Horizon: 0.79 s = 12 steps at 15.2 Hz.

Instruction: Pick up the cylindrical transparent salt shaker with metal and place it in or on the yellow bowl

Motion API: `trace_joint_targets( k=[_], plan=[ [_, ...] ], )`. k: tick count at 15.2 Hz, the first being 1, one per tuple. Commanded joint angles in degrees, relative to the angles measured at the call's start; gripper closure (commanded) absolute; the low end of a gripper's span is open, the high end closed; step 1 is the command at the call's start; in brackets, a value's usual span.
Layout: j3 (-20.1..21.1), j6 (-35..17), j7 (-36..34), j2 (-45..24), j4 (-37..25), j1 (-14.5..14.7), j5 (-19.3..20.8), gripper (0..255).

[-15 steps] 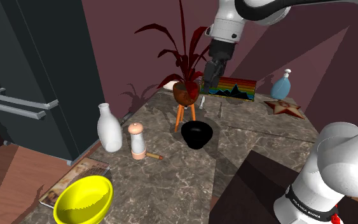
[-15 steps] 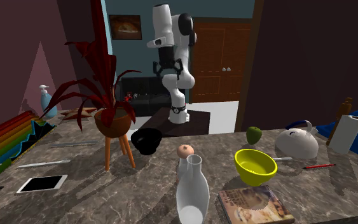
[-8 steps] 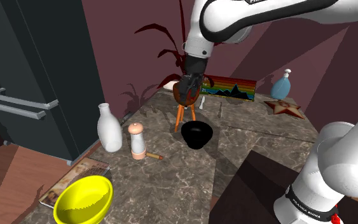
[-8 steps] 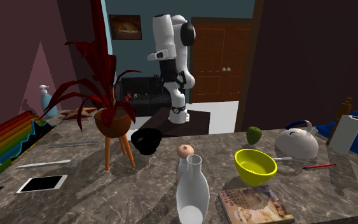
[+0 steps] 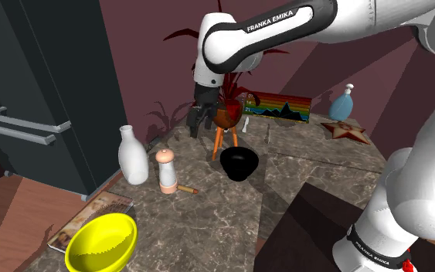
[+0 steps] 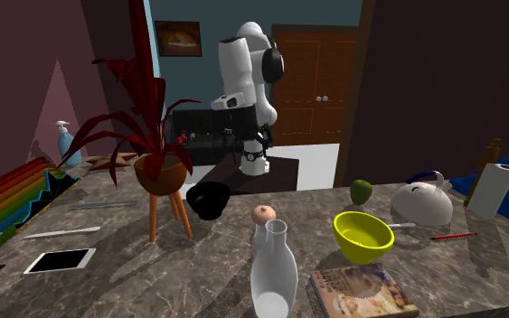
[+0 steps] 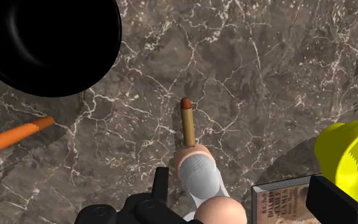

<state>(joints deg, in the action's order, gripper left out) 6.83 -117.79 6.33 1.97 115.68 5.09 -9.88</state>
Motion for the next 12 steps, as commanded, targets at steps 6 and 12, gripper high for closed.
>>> trace_joint_targets(
  k=[6, 12],
  plan=[
    [1.2, -3.0, -0.8, -15.6, -12.2, 1.6, 1.3, 0],
    [1.6, -4.1, -1.5, -25.1, -20.3, 2.9, 2.3, 0]
  ],
)
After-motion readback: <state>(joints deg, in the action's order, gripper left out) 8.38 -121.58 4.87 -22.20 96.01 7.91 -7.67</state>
